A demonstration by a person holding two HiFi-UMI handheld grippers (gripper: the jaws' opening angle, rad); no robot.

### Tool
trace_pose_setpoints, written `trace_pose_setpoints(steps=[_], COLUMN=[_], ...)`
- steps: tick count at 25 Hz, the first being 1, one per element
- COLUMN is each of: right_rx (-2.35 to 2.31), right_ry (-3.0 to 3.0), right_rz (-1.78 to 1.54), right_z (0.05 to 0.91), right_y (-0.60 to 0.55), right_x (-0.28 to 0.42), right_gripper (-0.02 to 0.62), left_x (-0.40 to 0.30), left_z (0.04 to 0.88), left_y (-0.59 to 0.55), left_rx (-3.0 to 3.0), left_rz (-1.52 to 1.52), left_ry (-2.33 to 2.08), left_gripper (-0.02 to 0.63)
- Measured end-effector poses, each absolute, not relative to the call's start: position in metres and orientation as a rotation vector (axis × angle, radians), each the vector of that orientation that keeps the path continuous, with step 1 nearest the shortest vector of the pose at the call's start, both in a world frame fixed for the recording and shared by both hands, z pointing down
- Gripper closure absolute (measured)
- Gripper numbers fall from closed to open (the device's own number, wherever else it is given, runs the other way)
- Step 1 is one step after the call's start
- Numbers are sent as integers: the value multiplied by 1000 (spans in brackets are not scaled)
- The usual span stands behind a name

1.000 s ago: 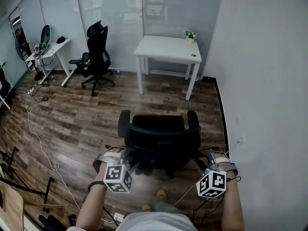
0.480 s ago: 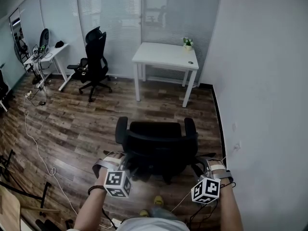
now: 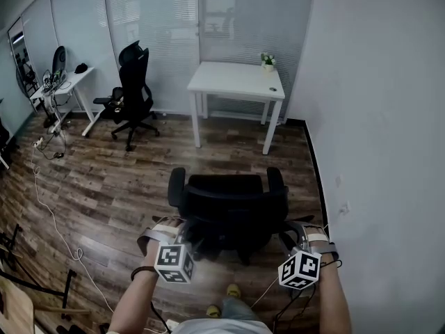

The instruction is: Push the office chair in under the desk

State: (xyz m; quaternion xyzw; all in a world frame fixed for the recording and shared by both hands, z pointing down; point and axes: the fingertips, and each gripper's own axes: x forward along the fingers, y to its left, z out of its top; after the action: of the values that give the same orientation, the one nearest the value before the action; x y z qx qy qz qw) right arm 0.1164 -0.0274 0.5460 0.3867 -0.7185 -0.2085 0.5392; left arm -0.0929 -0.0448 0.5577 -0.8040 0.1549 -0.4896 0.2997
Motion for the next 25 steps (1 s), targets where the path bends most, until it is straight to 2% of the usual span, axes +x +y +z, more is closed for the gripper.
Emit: trace_pose_setpoints(steps=[25], right_rx=[928], right_ry=[-1757], right_rz=[-497], right_z=[542], right_y=[-230], right_x=[146], right_gripper=[454], left_x=[-63], left_z=[556], left_y=[-261], left_rx=[-2118], left_rz=[-1307], left_ry=[452], left_gripper=[433])
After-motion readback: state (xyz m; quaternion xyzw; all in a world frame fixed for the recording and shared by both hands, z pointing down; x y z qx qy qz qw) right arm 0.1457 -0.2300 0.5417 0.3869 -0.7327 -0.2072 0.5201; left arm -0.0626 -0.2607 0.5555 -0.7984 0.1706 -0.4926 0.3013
